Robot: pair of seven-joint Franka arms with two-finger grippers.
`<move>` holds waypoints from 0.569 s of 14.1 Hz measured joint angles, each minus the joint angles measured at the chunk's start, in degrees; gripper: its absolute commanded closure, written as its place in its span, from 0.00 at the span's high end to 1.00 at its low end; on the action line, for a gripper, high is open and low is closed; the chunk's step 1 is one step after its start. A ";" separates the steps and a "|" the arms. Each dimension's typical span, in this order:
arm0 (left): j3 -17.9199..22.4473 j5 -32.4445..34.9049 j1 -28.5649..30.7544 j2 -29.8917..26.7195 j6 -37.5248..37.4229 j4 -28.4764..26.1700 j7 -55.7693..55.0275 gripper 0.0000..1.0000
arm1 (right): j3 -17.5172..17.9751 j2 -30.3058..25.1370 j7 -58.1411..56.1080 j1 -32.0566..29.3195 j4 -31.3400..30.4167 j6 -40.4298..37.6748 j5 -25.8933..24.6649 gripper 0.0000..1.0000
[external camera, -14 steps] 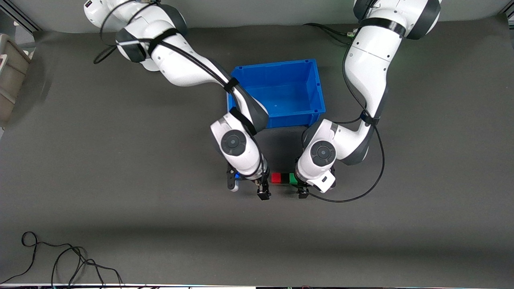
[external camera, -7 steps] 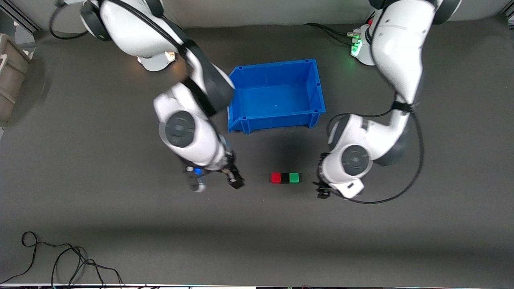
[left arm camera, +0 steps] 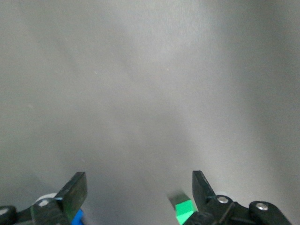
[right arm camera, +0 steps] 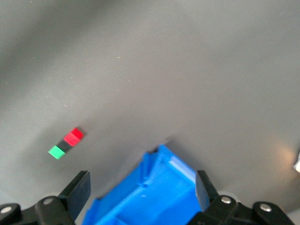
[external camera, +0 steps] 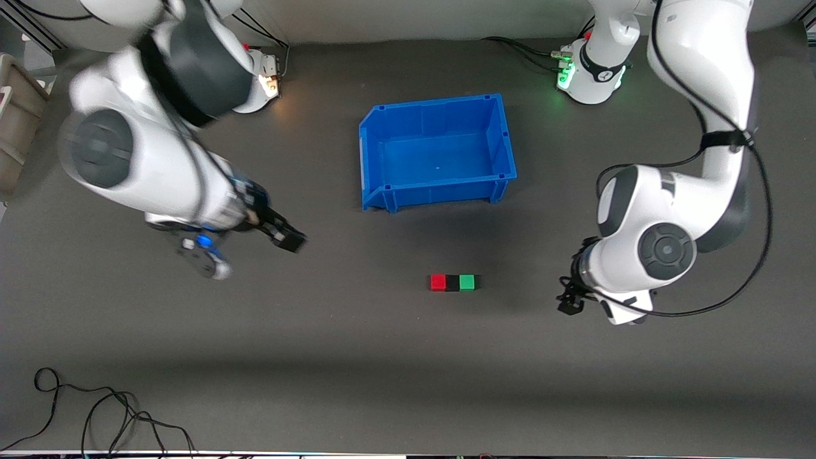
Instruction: Attach green and red cubes to black cube
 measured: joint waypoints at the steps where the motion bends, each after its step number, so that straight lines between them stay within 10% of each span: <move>1: -0.08 0.78 -0.01 -0.99 -0.29 -0.47 1.23 1.00 | -0.68 -1.64 -3.03 -0.75 -1.02 -1.42 -0.12 0.99; 8: 0.17 2.25 7.83 -9.68 -5.02 -4.04 24.28 1.00 | -4.80 -4.46 -16.83 -1.12 -4.06 -6.02 -4.56 0.99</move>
